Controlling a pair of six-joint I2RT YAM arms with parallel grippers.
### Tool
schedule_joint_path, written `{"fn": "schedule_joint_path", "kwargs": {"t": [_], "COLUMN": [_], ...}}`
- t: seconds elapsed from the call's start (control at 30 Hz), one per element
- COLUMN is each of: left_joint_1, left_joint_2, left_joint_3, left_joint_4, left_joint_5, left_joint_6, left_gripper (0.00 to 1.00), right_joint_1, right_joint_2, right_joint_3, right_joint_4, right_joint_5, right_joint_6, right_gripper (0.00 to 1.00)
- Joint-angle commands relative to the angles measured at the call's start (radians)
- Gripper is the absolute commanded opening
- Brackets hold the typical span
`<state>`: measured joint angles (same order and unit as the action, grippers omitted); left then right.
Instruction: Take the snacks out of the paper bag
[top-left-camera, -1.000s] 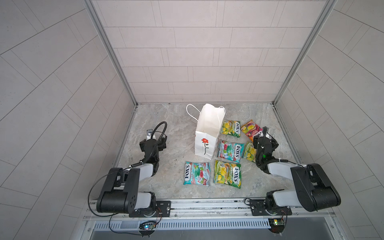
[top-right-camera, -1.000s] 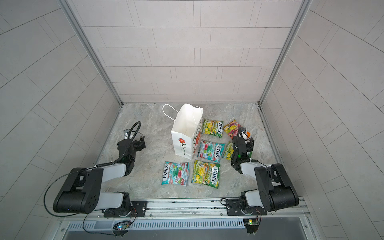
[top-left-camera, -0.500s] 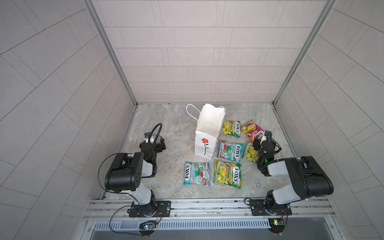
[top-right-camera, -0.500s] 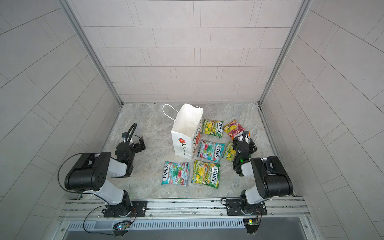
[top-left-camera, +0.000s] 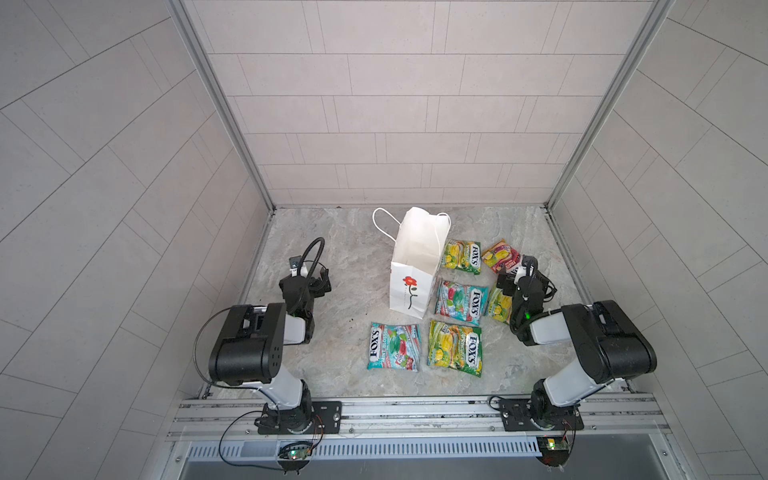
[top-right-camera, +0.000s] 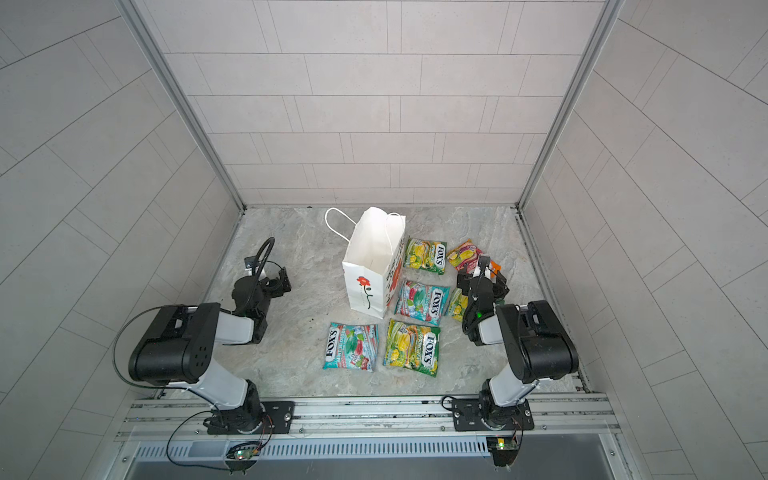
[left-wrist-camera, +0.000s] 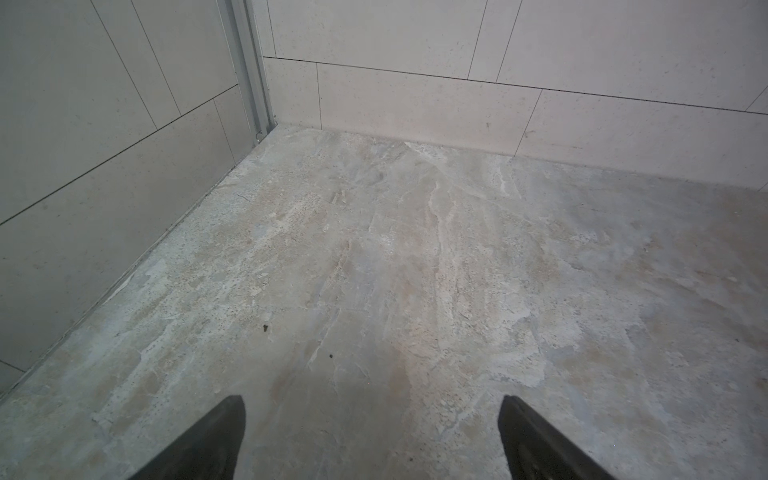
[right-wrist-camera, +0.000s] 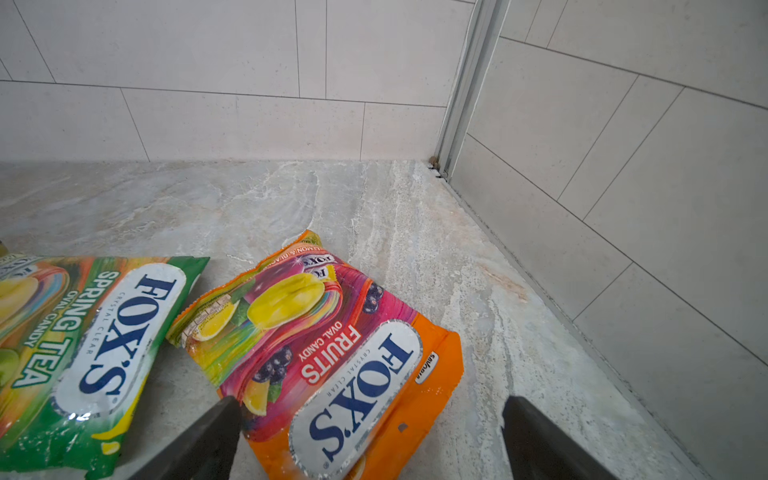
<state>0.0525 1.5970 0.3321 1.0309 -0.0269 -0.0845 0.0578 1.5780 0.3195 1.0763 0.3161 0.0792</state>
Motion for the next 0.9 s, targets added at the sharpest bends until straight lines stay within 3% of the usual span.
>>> {"fn": "schedule_joint_path", "kwargs": {"t": [0.0, 0.87], "left_joint_1": [-0.004, -0.014], "left_joint_2": [-0.013, -0.012], "left_joint_3": [0.012, 0.028], "left_joint_4": [-0.012, -0.045], "left_joint_5": [0.016, -0.002], "left_joint_6": [0.014, 0.023], "left_gripper": [1.00, 1.00], "right_joint_1": [0.004, 0.004], "right_joint_2": [0.003, 0.002], "right_joint_3": [0.006, 0.005], "right_joint_4": [-0.029, -0.027], "right_joint_5": [0.025, 0.024], "right_joint_6": [-0.021, -0.022], "right_gripper": [0.99, 0.99]}}
